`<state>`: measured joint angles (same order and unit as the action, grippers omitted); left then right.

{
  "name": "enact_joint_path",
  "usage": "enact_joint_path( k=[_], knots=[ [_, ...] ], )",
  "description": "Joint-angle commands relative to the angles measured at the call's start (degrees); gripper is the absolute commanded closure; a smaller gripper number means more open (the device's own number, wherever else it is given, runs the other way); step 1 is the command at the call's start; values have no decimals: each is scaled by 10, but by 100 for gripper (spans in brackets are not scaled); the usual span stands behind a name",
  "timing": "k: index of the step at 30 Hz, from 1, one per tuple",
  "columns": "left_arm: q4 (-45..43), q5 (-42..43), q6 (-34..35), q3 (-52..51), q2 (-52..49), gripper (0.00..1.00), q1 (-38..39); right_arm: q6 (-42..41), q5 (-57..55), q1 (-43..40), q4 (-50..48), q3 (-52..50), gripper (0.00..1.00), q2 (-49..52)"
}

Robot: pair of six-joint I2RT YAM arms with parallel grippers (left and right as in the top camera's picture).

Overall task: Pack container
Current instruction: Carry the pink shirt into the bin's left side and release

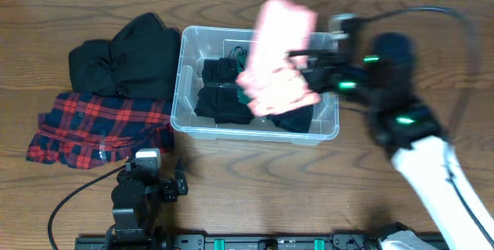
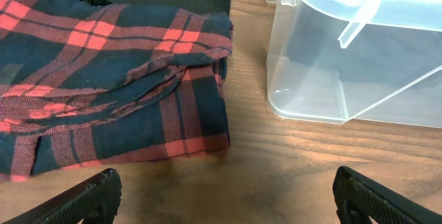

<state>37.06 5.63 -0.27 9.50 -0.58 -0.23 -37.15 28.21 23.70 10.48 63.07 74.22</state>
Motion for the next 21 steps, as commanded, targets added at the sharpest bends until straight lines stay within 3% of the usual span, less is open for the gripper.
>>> enact_joint_path(
  k=[1,9,18,19,21],
  knots=[
    [0,1,-6,-5,3,2,2,-35,-88,78,-56,3,97,79],
    [0,1,-6,-5,3,2,2,-95,-107,98,-216,3,96,264],
    [0,1,-6,-5,3,2,2,-110,-23,89,-347,4,94,384],
    [0,1,-6,-5,3,2,2,-108,-26,89,-347,4,84,387],
    [0,1,-6,-5,3,2,2,-95,-31,87,-343,4,46,391]
  ],
)
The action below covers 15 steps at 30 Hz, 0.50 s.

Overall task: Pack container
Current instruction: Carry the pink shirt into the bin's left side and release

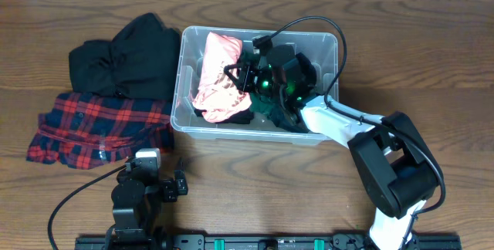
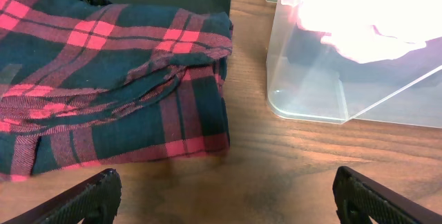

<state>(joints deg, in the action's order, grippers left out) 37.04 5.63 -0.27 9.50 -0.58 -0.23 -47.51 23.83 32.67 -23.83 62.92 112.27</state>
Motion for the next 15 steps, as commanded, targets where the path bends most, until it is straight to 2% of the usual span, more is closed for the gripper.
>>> enact_joint_path(
  k=[1,7,10,11,15],
  knots=[
    [0,1,-6,-5,3,2,2,15,12,-7,3,5,46,9],
    [0,1,-6,-5,3,2,2,46,19,-68,80,5,40,-56],
    [0,1,-6,-5,3,2,2,95,19,-103,156,6,19,-129],
    [0,1,-6,-5,3,2,2,117,17,-114,194,8,1,-161],
    [0,1,-6,-5,3,2,2,212,-12,-144,363,21,1,-285]
  ],
)
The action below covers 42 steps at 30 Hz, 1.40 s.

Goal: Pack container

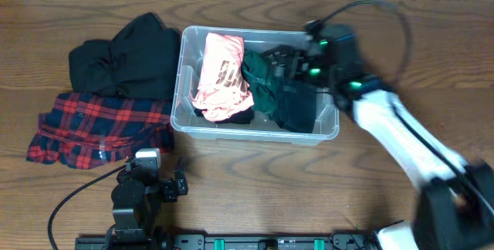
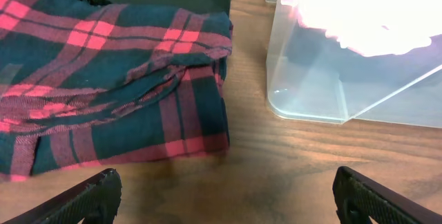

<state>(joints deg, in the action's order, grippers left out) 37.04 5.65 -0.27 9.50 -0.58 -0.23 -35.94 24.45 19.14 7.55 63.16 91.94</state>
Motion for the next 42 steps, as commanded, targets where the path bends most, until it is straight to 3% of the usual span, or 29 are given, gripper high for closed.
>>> enact_joint_path(
  k=[1,5,10,19,24,30,35,42],
  knots=[
    [0,1,-6,-5,3,2,2,118,-28,-12,84,22,1,-108],
    [0,1,-6,-5,3,2,2,183,-123,-29,215,25,1,-212],
    [0,1,-6,-5,3,2,2,189,-273,-67,311,25,1,-311],
    [0,1,-6,-5,3,2,2,193,-276,-89,376,25,1,-412],
    [0,1,-6,-5,3,2,2,193,-264,-89,437,25,1,-422],
    [0,1,-6,-5,3,2,2,193,-147,-89,472,25,1,-421],
    [0,1,-6,-5,3,2,2,195,-195,-90,486,25,1,-421],
    [0,1,-6,-5,3,2,2,312,-198,-89,457,25,1,-421]
  ],
)
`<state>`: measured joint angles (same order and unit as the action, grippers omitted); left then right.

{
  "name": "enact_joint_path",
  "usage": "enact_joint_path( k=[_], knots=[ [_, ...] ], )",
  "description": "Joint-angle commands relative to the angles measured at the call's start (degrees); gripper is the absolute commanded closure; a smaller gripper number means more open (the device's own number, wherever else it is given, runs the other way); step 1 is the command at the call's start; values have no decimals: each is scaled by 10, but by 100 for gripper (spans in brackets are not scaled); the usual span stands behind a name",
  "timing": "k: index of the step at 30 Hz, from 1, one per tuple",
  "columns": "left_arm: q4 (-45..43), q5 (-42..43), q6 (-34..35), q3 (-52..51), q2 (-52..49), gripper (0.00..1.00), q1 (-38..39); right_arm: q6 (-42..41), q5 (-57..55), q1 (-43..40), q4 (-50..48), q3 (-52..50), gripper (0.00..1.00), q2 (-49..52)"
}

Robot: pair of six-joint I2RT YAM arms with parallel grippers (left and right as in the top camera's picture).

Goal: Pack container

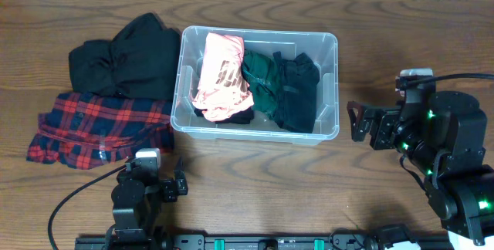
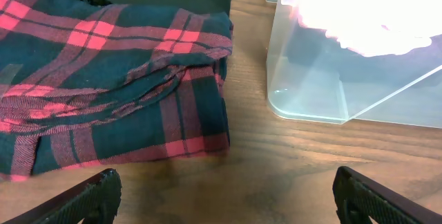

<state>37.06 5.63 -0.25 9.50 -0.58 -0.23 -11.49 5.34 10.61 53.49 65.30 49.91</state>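
Note:
The clear plastic container [image 1: 255,133] holds a pink garment [image 1: 221,76] at its left, a dark green garment [image 1: 261,80] in the middle and a black garment [image 1: 299,96] at the right. My right gripper [image 1: 367,124] hovers over bare table to the right of the container, open with nothing in it. My left gripper [image 2: 224,196] rests open near the front edge, a little short of the red plaid shirt [image 2: 110,86] and the container's corner [image 2: 304,106]. Nothing lies between its fingertips [image 2: 90,193].
A pile of black clothes [image 1: 123,57] lies left of the container, behind the plaid shirt [image 1: 100,126]. The left arm's base [image 1: 135,200] stands at the front edge of the wooden table [image 1: 255,180].
My right gripper was over the container's right end above the dark garments; it is now outside the container, over the table to its right. The pink garment stays in the container. The left arm is unmoved.
My right gripper first held the pink garment above the container. Then it was down inside the left part with the garment. Then the garment lay in the container and the gripper was over the right end. Now the gripper is clear of the container.

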Motion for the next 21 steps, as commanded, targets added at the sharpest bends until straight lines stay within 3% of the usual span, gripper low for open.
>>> enact_joint_path(
  k=[1,15,21],
  knots=[
    [0,1,-6,-5,3,2,2,83,-7,-4,-3,3,1,-1],
    [0,1,-6,-5,3,2,2,118,-4,-5,1,3,1,-4],
    [0,1,-6,-5,3,2,2,118,-4,-17,1,2,1,-56]
  ],
)
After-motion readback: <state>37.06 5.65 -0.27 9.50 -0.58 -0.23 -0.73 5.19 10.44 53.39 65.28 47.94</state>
